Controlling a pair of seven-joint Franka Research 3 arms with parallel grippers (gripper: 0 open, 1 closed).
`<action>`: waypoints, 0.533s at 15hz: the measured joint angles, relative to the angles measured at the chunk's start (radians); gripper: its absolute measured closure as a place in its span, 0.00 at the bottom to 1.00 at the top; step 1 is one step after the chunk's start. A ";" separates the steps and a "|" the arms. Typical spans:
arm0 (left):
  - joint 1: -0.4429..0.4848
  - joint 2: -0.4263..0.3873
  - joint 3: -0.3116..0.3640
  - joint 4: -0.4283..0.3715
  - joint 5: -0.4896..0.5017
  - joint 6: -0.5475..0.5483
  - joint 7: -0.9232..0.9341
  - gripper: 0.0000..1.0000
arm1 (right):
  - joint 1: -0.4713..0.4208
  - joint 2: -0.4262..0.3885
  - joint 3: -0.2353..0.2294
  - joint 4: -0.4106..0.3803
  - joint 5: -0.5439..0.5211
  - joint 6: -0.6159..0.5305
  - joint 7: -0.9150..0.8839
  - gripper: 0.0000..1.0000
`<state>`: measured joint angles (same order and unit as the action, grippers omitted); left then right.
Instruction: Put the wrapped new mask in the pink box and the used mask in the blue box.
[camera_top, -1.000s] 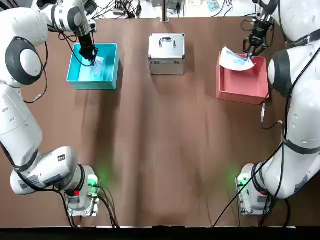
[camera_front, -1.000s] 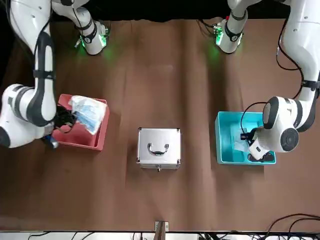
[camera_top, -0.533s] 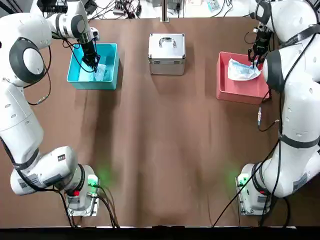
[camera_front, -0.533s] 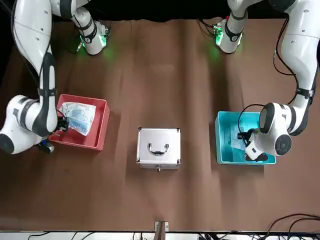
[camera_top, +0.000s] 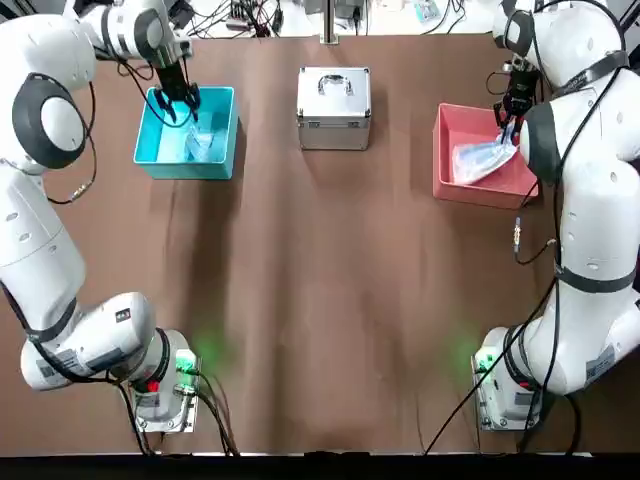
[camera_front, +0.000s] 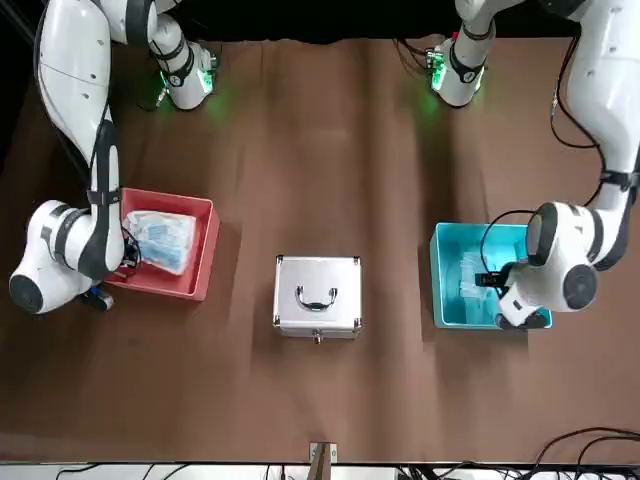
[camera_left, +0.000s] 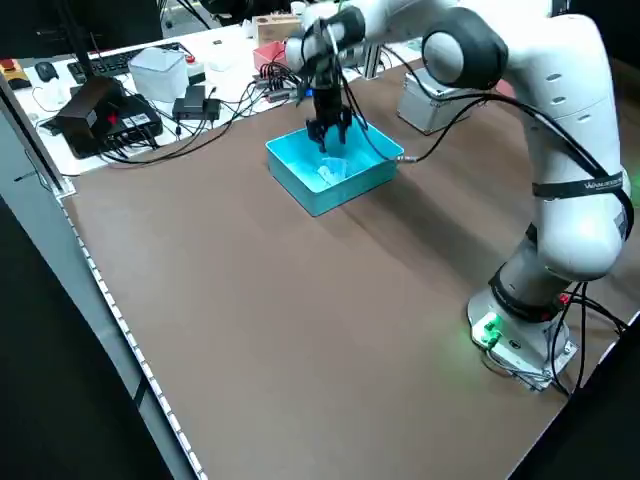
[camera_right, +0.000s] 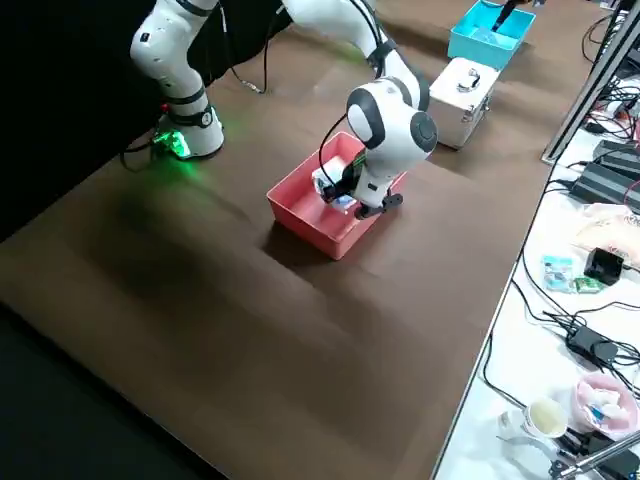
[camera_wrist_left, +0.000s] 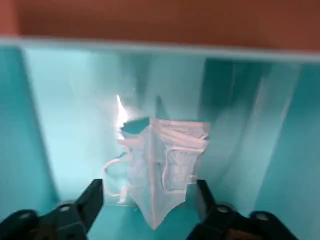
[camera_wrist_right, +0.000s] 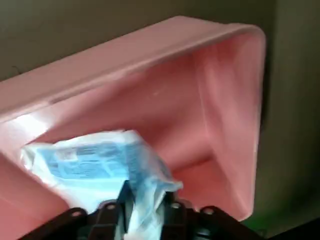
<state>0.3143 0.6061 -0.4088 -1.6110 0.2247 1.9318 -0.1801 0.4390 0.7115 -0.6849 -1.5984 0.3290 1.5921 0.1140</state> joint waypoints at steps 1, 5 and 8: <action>0.001 -0.033 -0.001 0.008 0.000 -0.001 0.001 0.08 | 0.000 0.000 0.003 0.000 0.000 0.002 -0.002 0.64; 0.026 -0.161 -0.011 0.018 0.000 -0.060 0.004 0.00 | 0.000 0.000 0.007 0.010 -0.001 0.002 -0.006 0.51; 0.029 -0.233 -0.046 0.056 0.000 -0.186 0.004 0.00 | 0.000 -0.006 0.005 0.052 -0.002 0.002 -0.041 0.50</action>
<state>0.3431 0.3732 -0.4545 -1.5553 0.2245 1.7453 -0.1757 0.4390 0.7055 -0.6798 -1.5461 0.3275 1.5945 0.0734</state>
